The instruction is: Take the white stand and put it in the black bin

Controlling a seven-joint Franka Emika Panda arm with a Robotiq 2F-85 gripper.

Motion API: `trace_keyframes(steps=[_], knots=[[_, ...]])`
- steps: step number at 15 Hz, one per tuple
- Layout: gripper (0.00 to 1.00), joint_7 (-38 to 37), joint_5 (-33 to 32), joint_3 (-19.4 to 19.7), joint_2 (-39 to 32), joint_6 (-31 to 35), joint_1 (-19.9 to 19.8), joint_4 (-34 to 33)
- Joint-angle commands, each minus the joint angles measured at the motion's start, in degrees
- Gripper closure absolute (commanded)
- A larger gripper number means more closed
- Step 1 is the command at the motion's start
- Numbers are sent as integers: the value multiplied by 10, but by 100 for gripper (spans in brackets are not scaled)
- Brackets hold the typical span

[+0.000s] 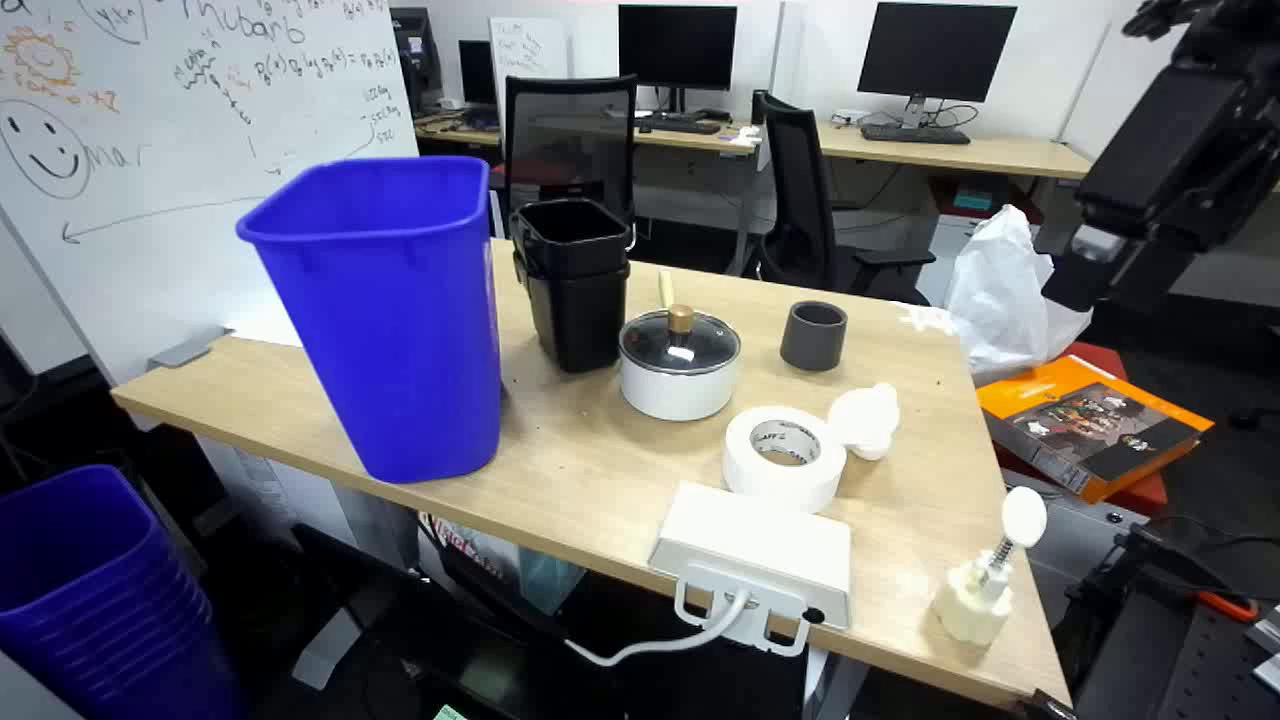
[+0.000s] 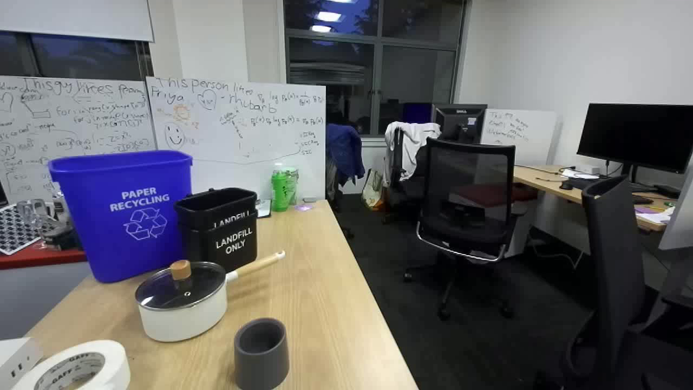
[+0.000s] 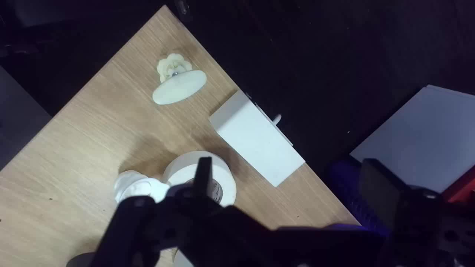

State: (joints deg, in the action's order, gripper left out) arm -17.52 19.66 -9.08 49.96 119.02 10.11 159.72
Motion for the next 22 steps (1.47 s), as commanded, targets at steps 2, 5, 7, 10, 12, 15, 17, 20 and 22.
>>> trace_keyframes(steps=[2,5,7,10,12,15,17,20,22], knots=[[0,4,4,-4,1,-4,-6,-1],[0,2,-17,-15,1,4,-15,-2],[0,5,-42,-20,1,-3,-22,-3],[0,2,-56,-13,8,-40,-17,-2],[0,-10,-50,-13,15,-65,-17,-2],[0,-42,-55,-20,25,-114,-32,-2],[0,-74,-73,-35,32,-136,-50,-2],[0,-113,-109,-64,34,-152,-72,-2],[0,-93,-91,-50,32,-140,-59,-2]])
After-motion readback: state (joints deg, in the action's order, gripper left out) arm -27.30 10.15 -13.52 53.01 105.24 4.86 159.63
